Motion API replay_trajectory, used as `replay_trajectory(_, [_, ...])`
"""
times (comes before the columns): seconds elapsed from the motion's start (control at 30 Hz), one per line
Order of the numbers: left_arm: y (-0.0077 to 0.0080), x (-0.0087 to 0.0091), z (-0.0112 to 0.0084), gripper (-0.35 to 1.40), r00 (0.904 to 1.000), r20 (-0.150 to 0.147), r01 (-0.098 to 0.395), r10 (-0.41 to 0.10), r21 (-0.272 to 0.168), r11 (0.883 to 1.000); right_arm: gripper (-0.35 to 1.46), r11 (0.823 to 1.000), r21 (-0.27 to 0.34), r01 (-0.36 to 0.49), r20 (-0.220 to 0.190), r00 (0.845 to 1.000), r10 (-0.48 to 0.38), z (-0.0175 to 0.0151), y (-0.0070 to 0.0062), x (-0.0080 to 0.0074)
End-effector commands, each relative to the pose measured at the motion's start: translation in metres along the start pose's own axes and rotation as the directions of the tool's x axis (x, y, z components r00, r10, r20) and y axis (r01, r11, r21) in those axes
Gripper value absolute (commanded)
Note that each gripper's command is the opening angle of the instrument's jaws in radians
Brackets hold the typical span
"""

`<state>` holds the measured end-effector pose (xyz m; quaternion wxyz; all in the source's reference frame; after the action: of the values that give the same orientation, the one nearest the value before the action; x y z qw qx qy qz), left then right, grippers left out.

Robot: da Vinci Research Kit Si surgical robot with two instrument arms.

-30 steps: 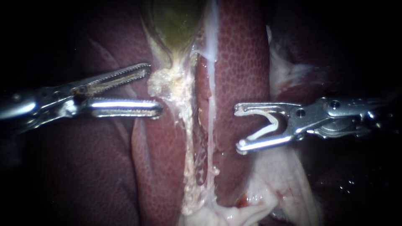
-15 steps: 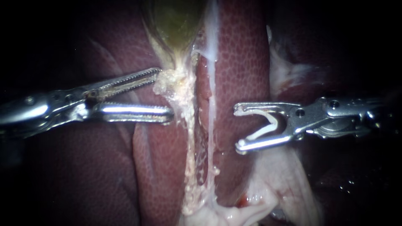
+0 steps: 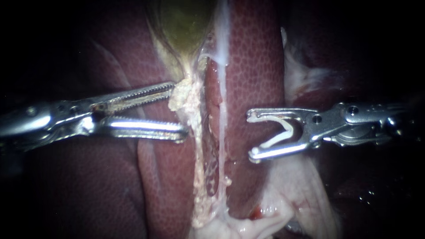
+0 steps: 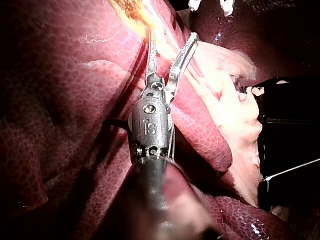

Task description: Grabbing gallbladder

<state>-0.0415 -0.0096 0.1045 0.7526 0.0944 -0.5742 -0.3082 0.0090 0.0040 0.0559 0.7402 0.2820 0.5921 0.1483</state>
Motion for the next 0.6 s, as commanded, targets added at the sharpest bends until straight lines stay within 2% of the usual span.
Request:
replay_trajectory(0.03, [0.0001, 0.0000, 0.0000, 0.51, 1.0000, 0.001, 0.000, 0.000, 0.002, 1.000, 0.58, 1.000, 0.000, 0.000, 0.000, 1.000, 0.000, 0.0000, 0.0000, 0.0000])
replay_trajectory(0.13, [0.0009, 0.0002, 0.0001, 0.57, 1.0000, 0.001, 0.000, 0.000, 0.005, 1.000, 0.58, 1.000, 0.000, 0.000, 0.000, 1.000, 0.000, 0.0000, 0.0000, 0.0000])
replay_trajectory(0.37, [0.0031, 0.0011, -0.0002, 0.61, 1.0000, -0.002, 0.001, -0.001, -0.038, 0.999, 0.58, 1.000, 0.001, 0.000, 0.000, 1.000, 0.000, 0.0000, 0.0000, 0.0000])
replay_trajectory(0.6, [0.0032, 0.0011, 0.0001, 0.61, 1.0000, -0.002, 0.001, -0.001, -0.043, 0.999, 0.58, 1.000, 0.000, 0.000, 0.000, 1.000, 0.000, 0.0001, 0.0000, 0.0000])
